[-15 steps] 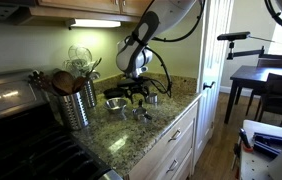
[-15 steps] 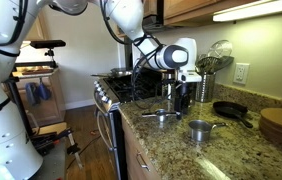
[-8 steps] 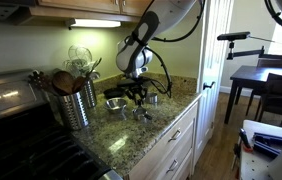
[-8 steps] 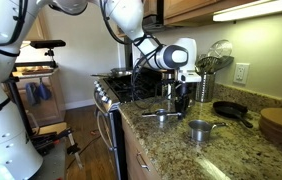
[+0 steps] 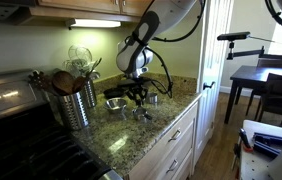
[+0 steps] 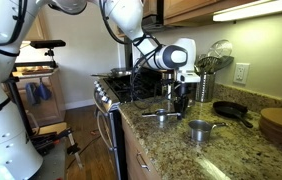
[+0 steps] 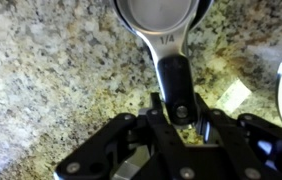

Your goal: Unstack the silver measuring cups

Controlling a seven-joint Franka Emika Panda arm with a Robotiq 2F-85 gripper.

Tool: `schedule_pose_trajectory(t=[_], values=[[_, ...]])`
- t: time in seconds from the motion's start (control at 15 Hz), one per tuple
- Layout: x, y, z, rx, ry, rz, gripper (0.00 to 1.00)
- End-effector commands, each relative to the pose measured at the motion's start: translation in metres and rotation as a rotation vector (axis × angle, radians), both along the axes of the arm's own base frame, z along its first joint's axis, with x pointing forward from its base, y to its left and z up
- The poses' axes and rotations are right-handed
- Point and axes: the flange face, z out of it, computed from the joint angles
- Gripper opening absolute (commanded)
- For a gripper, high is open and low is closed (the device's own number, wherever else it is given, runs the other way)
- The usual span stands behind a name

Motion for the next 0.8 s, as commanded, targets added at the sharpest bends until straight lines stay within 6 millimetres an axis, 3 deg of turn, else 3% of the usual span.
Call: schedule_pose_trajectory(t=[0.0,0.13,0.33,0.47,0.6,0.73], values=[[-0.016,0.005,0.012,0.001,-0.001,0.020,0.40],[-0.021,0.011,0.015,-0.018,0.018,0.090,0.48],[-0.026,0.015,0.021,-0.045,0.031,0.162,0.36],[-0.028,0.018,0.025,-0.059,0.034,0.204,0.18],[-0.029,0.021,0.028,-0.067,0.036,0.239,0.10],[-0.030,0.022,0.030,-0.076,0.039,0.264,0.13]])
